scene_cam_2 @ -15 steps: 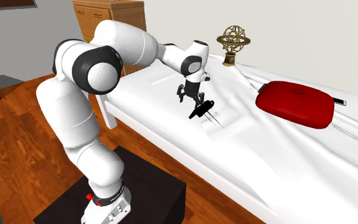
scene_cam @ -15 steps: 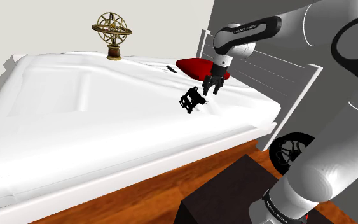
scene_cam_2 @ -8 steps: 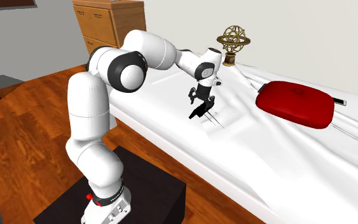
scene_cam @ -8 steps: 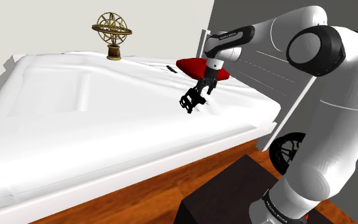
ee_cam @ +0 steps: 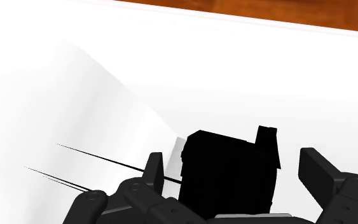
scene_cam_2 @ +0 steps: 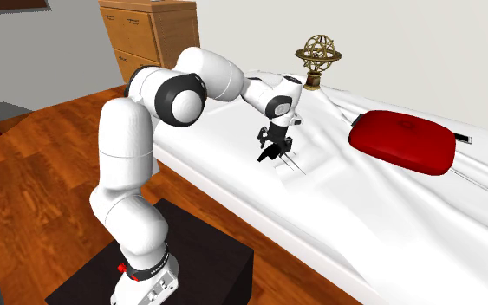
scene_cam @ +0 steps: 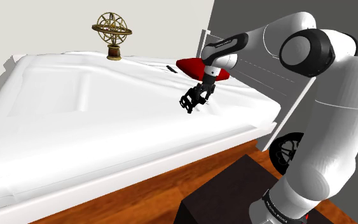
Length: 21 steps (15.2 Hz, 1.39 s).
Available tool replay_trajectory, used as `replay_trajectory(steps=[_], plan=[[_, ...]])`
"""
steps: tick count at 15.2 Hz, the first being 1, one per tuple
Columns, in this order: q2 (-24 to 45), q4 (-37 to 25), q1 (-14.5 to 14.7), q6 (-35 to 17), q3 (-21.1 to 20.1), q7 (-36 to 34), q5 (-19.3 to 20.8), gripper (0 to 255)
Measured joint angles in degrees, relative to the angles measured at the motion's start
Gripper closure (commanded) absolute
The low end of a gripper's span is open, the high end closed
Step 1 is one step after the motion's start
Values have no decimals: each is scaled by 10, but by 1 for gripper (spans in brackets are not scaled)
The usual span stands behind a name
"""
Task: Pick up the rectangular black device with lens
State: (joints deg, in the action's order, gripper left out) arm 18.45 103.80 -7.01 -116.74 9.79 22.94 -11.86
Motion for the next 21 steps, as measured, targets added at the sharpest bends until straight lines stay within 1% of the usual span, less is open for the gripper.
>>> replay_trajectory(steps=[1, 12, 21], plan=[[1, 0, 0, -1, 0, 0, 0, 255], [0, -1, 0, 1, 0, 0, 0, 255], [-25, -33, 1, 56, 3, -11, 9, 255]])
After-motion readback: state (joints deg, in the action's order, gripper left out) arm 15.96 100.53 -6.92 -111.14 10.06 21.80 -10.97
